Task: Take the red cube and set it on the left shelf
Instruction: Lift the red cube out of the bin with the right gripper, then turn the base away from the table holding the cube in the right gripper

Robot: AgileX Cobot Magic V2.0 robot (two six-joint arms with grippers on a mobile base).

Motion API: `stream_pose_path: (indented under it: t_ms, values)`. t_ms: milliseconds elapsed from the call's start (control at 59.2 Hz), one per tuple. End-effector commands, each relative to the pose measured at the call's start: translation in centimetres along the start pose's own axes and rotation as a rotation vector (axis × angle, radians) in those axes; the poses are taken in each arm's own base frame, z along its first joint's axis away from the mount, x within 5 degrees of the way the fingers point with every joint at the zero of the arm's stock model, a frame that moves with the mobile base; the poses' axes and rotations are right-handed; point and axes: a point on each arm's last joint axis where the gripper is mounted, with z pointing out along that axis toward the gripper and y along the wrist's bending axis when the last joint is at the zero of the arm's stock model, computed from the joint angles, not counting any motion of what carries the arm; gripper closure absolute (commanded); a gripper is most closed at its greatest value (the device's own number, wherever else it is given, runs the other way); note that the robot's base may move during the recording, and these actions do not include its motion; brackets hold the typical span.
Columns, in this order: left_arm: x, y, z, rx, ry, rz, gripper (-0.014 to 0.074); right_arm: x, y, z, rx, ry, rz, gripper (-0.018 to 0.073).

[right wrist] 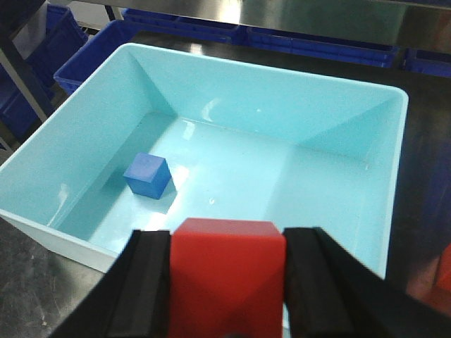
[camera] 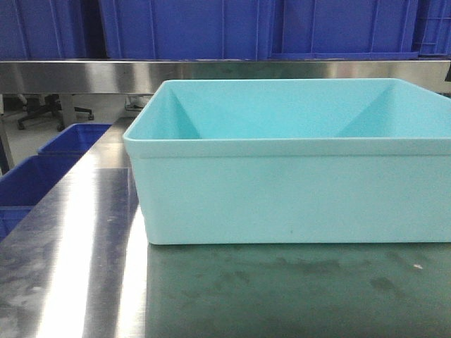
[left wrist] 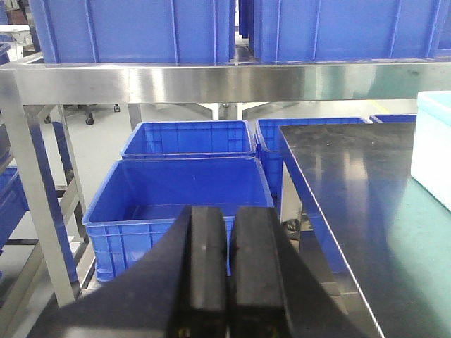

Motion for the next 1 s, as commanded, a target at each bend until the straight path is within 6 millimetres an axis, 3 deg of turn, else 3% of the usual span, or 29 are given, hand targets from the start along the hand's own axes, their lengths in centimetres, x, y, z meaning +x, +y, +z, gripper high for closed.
stream_pose_path:
  t_ms: [0, 979]
  values:
    - [-0.11, -0.04, -0.06, 0.007, -0.083, -0.005, 0.0495, -1.51, 0.17, -0.64, -0.006, -0.111, -0.011, 0.0494]
    - [-0.11, -0.04, -0.06, 0.007, -0.083, -0.005, 0.0495, -1.51, 0.17, -0.64, -0.006, -0.111, -0.011, 0.0494]
